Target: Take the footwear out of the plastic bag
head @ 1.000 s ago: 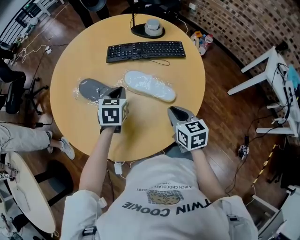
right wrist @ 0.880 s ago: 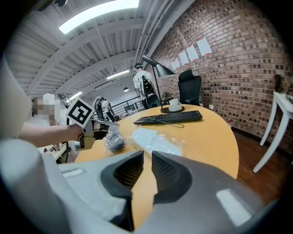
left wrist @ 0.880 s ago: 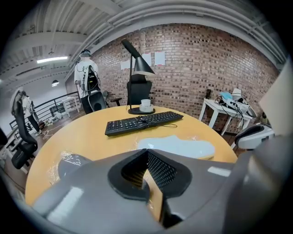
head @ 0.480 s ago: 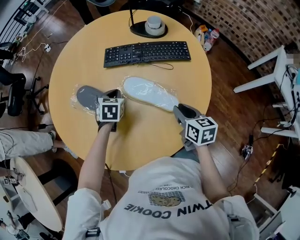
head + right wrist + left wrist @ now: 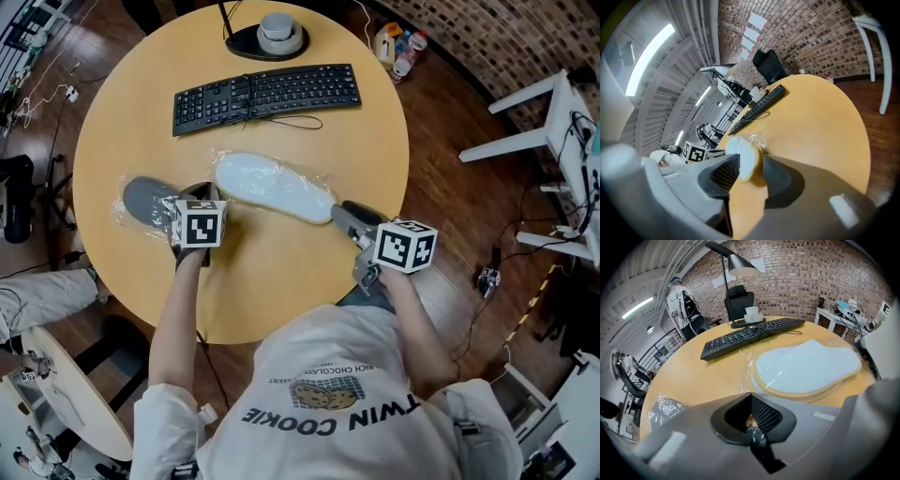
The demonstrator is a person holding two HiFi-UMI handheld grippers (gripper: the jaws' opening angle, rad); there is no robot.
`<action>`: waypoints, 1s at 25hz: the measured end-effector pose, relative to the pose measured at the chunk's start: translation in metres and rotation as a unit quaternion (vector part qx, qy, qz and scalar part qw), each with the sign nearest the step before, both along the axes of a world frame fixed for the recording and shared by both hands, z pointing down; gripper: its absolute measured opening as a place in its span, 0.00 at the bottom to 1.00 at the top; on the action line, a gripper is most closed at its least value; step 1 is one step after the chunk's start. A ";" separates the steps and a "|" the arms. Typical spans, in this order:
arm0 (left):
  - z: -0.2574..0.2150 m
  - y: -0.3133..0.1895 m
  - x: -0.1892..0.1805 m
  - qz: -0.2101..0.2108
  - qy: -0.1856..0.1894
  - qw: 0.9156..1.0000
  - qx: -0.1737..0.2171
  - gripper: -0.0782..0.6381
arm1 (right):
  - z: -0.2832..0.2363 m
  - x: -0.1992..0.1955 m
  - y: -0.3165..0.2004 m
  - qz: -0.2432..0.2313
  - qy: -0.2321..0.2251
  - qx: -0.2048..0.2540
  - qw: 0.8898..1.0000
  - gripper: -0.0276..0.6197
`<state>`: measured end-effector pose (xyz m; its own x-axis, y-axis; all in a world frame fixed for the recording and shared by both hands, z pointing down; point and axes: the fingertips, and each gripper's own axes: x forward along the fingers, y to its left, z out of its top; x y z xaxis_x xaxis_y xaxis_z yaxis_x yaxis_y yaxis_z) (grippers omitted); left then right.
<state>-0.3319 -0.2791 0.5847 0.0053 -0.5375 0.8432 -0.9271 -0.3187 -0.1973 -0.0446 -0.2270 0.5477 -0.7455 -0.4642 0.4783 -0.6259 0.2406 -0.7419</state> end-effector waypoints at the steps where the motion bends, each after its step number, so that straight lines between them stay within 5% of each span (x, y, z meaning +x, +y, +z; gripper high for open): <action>1: 0.002 0.000 -0.001 0.001 -0.008 1.000 -0.001 0.12 | 0.003 0.000 0.000 -0.005 0.003 -0.001 1.000 0.26; 11: 0.007 0.000 0.004 0.007 -0.026 1.000 -0.005 0.12 | 0.017 -0.004 -0.003 -0.064 -0.004 -0.017 0.998 0.26; 20: 0.007 0.000 0.007 0.012 -0.031 0.999 -0.007 0.12 | 0.022 -0.017 -0.007 -0.130 -0.074 -0.082 0.985 0.26; 25: 0.006 0.002 0.005 0.008 -0.031 0.999 -0.008 0.12 | 0.025 -0.026 -0.007 -0.142 -0.073 -0.104 0.982 0.23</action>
